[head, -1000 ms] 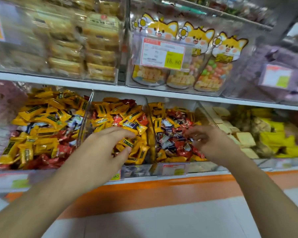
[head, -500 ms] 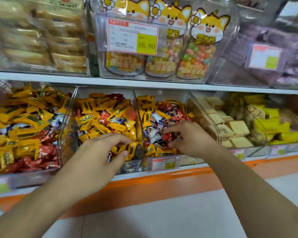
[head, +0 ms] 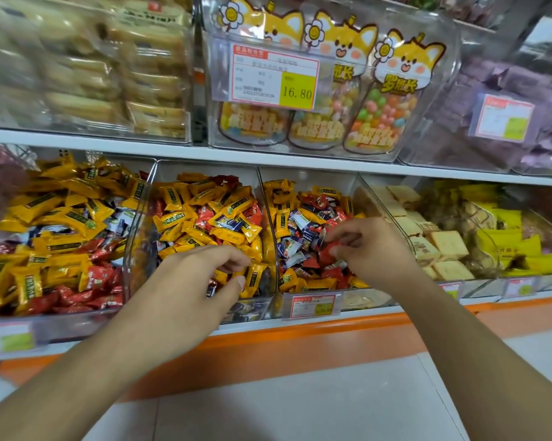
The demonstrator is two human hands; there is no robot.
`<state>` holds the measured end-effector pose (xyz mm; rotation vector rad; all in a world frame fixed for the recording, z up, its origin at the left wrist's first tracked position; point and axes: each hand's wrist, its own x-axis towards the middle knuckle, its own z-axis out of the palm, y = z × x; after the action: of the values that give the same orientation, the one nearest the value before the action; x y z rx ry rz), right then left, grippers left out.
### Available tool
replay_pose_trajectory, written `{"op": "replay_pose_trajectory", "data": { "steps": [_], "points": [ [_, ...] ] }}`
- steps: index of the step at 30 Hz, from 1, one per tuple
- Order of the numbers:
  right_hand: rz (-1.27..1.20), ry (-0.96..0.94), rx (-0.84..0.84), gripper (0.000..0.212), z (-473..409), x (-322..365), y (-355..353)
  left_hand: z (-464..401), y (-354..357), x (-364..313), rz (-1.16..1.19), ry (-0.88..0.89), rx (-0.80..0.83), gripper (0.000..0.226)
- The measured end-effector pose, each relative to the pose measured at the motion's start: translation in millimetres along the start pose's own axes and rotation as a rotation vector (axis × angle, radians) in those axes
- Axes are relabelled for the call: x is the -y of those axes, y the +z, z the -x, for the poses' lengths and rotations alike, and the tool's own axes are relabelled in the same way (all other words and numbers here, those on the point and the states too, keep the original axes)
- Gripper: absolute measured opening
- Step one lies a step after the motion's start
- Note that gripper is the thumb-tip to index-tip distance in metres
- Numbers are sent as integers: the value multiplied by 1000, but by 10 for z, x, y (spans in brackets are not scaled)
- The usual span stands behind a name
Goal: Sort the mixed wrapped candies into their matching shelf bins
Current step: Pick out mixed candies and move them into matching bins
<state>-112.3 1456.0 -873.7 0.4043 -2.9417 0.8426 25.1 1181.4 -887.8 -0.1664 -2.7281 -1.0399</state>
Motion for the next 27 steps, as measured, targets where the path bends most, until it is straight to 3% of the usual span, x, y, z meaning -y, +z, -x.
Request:
{"op": "replay_pose_trajectory", "data": {
  "steps": [4, 9, 13, 20, 25, 27],
  "points": [
    [-239, -9, 3, 16, 139, 318, -89, -2, -14, -31, 92, -26, -5, 23],
    [-520, -90, 225, 12, 444, 930, 71, 16, -67, -124, 209, -88, -26, 38],
    [-566, -143, 321, 12, 517, 1191, 223, 78, -213, -84, 181, -116, -80, 21],
    [-469, -25, 91, 19, 316, 1073, 191, 225, -870, 369, -103, -286, -312, 23],
    [-341, 7, 7, 23, 213, 785, 179, 287, -1031, 628, -306, -400, -238, 55],
    [-297, 3, -49, 26, 178, 676, 118, 267, -981, 573, -305, -367, -224, 61]
  ]
}}
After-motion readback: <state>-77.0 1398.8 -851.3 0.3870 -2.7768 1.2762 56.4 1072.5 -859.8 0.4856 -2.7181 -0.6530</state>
